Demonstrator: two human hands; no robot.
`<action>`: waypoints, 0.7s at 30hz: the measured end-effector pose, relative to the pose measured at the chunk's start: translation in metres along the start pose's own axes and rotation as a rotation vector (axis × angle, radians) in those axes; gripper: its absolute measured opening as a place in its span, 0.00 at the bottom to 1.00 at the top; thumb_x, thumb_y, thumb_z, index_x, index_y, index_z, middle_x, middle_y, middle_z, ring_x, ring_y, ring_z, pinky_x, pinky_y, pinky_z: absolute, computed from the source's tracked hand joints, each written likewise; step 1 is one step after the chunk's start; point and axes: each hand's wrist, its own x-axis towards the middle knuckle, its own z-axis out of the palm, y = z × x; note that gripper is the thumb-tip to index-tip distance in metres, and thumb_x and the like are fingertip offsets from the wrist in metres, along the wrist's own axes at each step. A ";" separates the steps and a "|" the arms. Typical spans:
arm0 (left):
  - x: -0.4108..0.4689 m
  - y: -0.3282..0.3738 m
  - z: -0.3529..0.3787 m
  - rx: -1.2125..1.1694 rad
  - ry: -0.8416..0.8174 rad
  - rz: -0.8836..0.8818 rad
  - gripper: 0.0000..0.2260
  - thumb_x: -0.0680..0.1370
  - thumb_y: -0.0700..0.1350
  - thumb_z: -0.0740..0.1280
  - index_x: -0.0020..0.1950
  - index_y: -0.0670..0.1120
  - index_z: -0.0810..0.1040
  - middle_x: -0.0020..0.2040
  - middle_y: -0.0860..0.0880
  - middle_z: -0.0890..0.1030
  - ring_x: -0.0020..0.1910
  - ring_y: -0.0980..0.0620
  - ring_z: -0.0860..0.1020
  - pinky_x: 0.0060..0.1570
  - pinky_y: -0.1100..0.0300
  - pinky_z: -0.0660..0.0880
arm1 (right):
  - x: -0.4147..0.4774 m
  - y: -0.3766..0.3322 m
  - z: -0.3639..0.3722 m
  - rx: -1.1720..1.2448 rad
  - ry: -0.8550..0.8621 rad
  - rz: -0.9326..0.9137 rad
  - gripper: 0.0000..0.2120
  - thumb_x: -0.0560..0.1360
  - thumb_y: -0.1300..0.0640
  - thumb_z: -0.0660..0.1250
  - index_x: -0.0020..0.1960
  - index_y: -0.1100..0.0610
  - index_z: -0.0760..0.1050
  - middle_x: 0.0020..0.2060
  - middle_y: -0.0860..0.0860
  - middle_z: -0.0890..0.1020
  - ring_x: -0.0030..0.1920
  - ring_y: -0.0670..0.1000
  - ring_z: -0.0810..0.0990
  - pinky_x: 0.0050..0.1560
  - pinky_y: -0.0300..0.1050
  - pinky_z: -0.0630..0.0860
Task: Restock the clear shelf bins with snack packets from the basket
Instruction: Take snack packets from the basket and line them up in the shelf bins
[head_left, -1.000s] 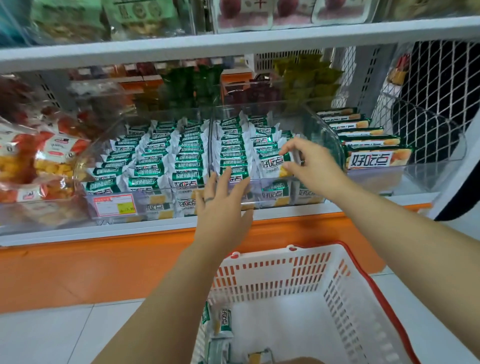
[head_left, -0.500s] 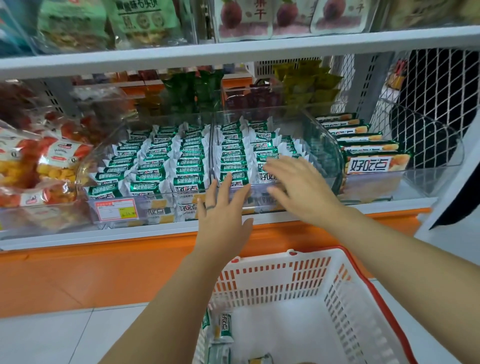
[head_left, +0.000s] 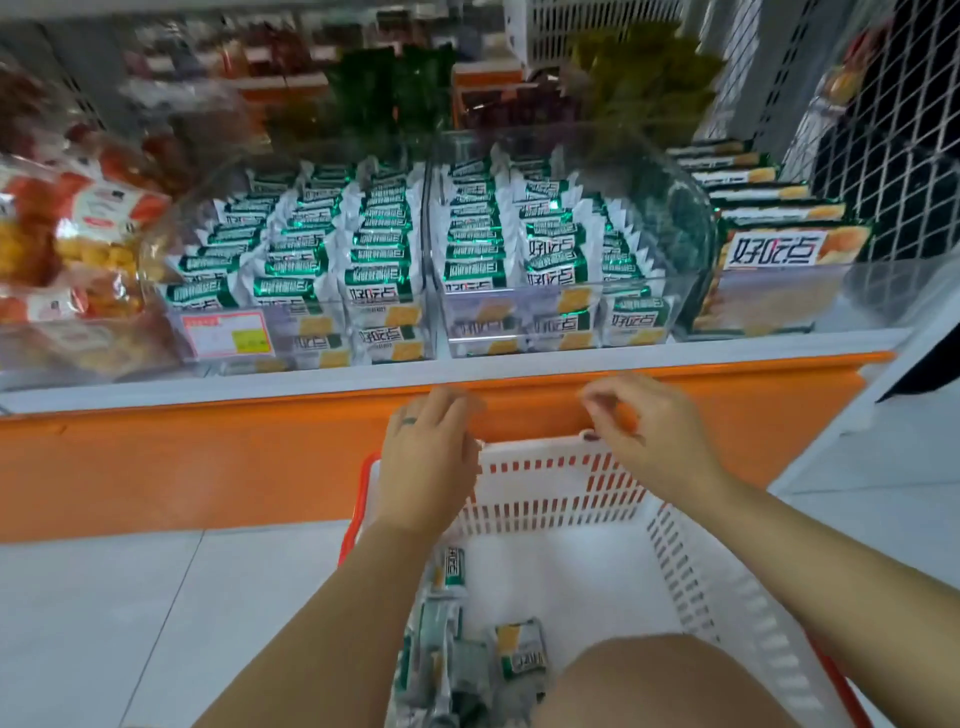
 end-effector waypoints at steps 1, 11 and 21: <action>-0.012 -0.007 0.013 0.008 -0.048 -0.034 0.12 0.71 0.34 0.65 0.51 0.44 0.81 0.50 0.47 0.80 0.45 0.43 0.79 0.47 0.49 0.74 | -0.012 0.009 0.012 0.033 -0.100 0.096 0.07 0.75 0.60 0.65 0.51 0.55 0.80 0.43 0.44 0.80 0.43 0.46 0.79 0.45 0.37 0.74; -0.104 -0.042 0.132 -0.024 -0.979 -0.310 0.18 0.79 0.45 0.58 0.69 0.55 0.68 0.69 0.54 0.71 0.65 0.52 0.71 0.68 0.56 0.63 | -0.115 0.073 0.146 0.168 -0.967 0.651 0.16 0.76 0.53 0.67 0.63 0.54 0.73 0.53 0.48 0.76 0.51 0.46 0.76 0.52 0.37 0.73; -0.150 -0.033 0.184 0.113 -1.321 -0.218 0.16 0.78 0.45 0.61 0.66 0.49 0.68 0.63 0.45 0.71 0.60 0.43 0.74 0.57 0.50 0.70 | -0.155 0.071 0.218 0.206 -1.172 0.997 0.26 0.76 0.53 0.67 0.68 0.60 0.62 0.62 0.57 0.73 0.53 0.53 0.74 0.45 0.41 0.70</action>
